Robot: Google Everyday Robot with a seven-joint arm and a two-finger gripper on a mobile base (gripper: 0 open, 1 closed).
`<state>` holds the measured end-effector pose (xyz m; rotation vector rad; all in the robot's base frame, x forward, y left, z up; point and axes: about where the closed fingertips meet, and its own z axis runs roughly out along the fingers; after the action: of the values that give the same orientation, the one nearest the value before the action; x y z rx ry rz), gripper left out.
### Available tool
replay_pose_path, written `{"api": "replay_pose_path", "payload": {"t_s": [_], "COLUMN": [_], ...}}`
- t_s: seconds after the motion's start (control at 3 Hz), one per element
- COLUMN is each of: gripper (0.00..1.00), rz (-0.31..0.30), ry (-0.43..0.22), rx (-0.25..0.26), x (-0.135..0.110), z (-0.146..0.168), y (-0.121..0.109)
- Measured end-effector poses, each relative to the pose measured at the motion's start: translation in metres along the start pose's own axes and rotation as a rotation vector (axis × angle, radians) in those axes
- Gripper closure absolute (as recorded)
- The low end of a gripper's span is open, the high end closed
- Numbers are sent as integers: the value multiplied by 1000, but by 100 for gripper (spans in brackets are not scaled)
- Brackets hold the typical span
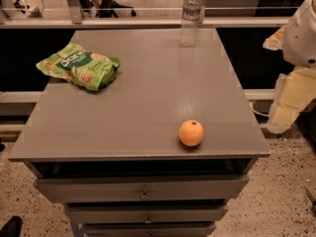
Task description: Pick green rice chip bag
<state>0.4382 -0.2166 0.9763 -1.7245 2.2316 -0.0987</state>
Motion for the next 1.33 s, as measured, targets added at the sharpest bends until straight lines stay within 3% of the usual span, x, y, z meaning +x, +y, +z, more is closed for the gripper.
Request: {"api": "replay_pose_path", "payload": {"t_s": [0.33,0.67,1.0,1.33], "gripper": [0,0,0,0], "rz": [0,-16,-60,-111], "ry": [0,-43,-160,-325], "rx": [0,-11,-48,-74], "x": [0,-9,-55,-130], "z": [0,10,39,67], "y": [0,1,6,4]}}
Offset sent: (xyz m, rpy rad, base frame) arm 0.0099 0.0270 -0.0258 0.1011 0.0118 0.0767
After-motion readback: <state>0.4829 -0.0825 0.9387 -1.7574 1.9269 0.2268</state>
